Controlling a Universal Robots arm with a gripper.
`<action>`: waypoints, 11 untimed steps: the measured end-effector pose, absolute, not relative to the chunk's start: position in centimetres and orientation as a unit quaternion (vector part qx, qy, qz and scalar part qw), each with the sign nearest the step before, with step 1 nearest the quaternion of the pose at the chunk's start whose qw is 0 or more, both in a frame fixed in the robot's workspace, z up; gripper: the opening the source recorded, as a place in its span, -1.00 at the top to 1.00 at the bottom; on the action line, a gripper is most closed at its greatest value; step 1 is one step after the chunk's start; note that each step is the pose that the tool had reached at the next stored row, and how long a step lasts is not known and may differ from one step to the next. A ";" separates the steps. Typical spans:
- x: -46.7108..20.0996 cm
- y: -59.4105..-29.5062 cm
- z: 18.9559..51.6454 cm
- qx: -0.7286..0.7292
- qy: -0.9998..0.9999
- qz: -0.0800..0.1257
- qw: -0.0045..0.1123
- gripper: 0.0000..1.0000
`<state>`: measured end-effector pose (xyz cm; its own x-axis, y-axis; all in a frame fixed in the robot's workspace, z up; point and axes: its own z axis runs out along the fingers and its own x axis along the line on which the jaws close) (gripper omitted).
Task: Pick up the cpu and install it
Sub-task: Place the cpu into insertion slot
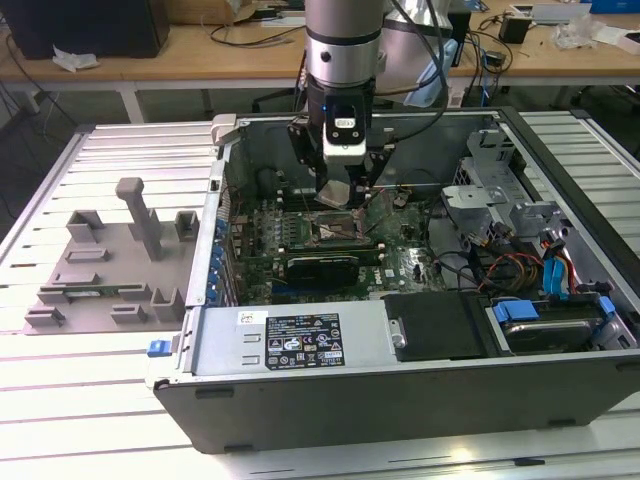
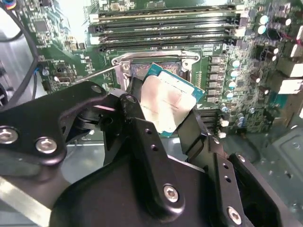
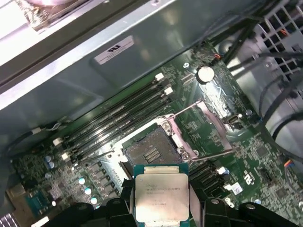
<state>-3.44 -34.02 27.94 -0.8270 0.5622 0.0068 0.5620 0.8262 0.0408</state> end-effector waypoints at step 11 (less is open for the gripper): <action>-3.4 -34.0 27.9 0.388 0.921 0.019 0.005 -0.09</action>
